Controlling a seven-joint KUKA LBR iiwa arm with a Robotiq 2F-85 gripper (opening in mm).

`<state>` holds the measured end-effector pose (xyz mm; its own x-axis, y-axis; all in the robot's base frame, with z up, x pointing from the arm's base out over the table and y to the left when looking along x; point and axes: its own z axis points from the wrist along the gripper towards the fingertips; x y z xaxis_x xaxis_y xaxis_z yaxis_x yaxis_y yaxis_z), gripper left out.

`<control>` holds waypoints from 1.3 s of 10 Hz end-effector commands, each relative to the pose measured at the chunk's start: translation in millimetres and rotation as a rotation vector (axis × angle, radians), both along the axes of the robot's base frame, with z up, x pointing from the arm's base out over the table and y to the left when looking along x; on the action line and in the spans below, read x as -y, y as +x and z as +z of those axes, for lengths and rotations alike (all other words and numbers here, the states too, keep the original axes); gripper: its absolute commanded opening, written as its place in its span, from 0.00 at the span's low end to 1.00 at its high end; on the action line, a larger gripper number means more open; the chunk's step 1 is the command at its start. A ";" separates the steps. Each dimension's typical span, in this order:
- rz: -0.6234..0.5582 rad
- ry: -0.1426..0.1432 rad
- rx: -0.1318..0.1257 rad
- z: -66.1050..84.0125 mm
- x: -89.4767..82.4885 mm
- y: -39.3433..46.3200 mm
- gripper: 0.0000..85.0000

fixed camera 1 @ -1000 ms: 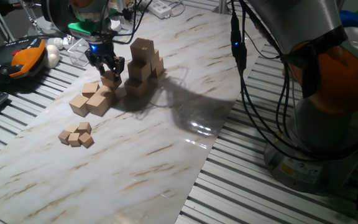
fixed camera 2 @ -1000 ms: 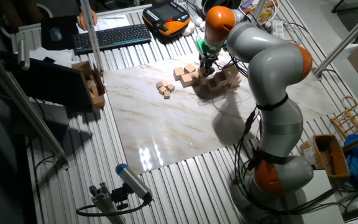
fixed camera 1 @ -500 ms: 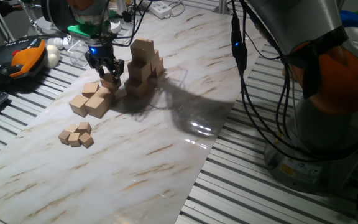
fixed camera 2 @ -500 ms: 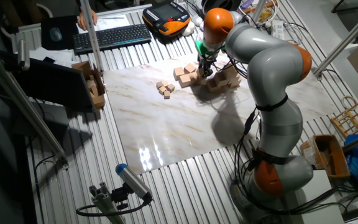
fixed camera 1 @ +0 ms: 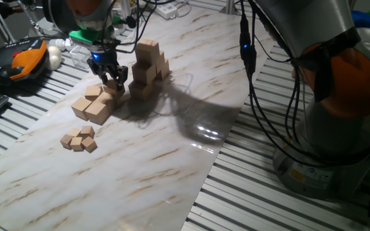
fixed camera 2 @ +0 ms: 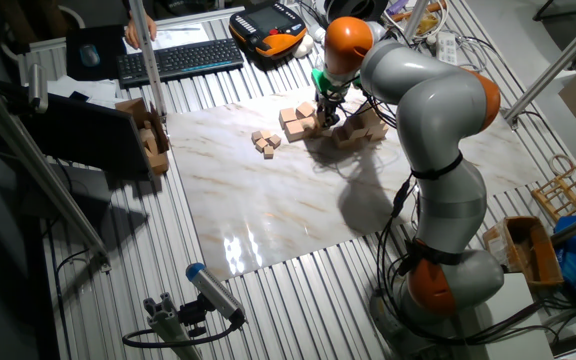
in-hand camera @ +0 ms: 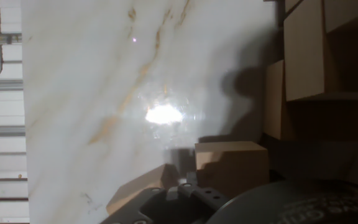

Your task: Stack the blocks into a pyramid shape

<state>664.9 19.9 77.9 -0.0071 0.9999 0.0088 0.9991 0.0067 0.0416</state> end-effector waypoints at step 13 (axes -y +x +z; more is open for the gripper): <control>-0.016 0.003 0.005 -12.4 -5.9 0.0 0.00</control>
<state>665.1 25.9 65.2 0.0086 0.9999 0.0113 0.9989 -0.0092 0.0465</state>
